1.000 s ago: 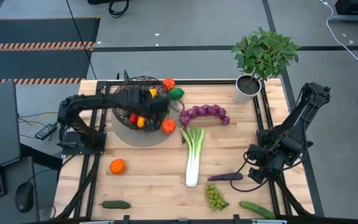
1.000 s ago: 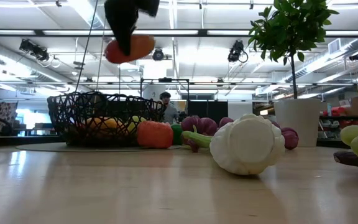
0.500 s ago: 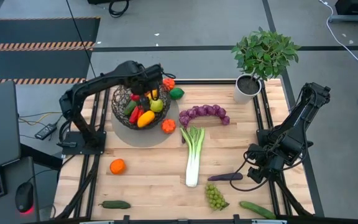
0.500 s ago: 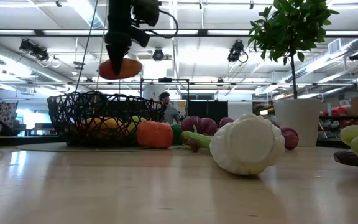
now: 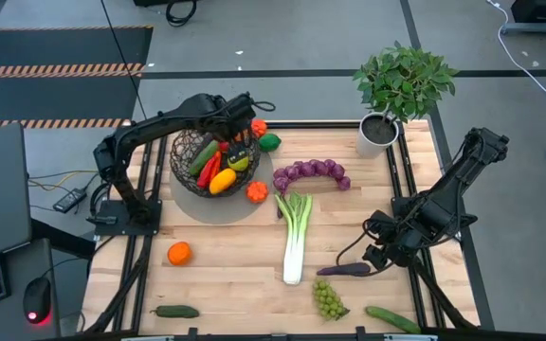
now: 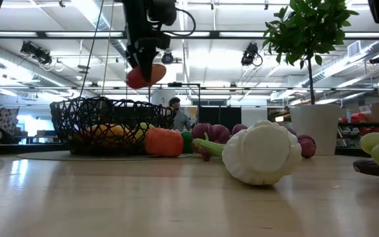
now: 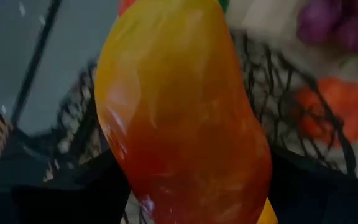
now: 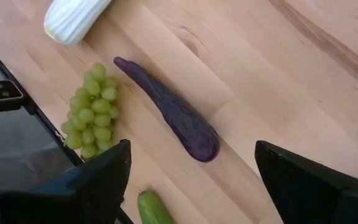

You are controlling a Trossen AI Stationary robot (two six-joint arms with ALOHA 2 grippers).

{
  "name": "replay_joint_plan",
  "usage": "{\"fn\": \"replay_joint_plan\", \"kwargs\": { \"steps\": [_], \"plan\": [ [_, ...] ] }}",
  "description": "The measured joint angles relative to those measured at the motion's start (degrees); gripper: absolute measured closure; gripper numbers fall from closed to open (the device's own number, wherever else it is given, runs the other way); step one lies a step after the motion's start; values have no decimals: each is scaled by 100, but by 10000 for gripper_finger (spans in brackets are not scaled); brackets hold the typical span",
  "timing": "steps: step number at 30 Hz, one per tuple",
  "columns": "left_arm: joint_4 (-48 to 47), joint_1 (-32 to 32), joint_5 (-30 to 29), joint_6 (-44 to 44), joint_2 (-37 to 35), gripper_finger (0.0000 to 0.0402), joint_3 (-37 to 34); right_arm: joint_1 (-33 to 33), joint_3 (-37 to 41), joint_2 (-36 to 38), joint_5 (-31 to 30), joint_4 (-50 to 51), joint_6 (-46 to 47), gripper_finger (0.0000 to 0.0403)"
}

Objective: Build produce basket
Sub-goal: Put the orange mango into the wire basket

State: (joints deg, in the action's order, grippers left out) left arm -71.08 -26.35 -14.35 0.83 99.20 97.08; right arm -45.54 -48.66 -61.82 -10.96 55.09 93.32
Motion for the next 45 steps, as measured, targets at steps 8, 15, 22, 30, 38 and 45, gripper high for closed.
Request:
{"fn": "replay_joint_plan", "kwargs": {
  "steps": [8, 15, 22, 30, 38, 45],
  "plan": [
    [-133, 92, -13, 292, -7, 85, 0, 26, 0, 0, 159, 2, -42, 58],
    [615, 121, -13, 23, -9, 85, 0, 26, 2, 0, 464, 4, -187, 58],
    [843, 153, -15, -20, -9, 85, 2, 20, 2, 0, 467, -12, -140, 58],
    [995, 158, -13, -19, -11, 85, 2, 20, 2, 0, 399, -19, -138, 58],
    [1471, 158, -14, -19, -20, 85, 9, 20, 2, 0, 463, -24, 56, 58],
    [983, 182, -11, -115, -20, 85, 9, 20, 2, 0, 466, -27, -39, 58]
  ]
}}
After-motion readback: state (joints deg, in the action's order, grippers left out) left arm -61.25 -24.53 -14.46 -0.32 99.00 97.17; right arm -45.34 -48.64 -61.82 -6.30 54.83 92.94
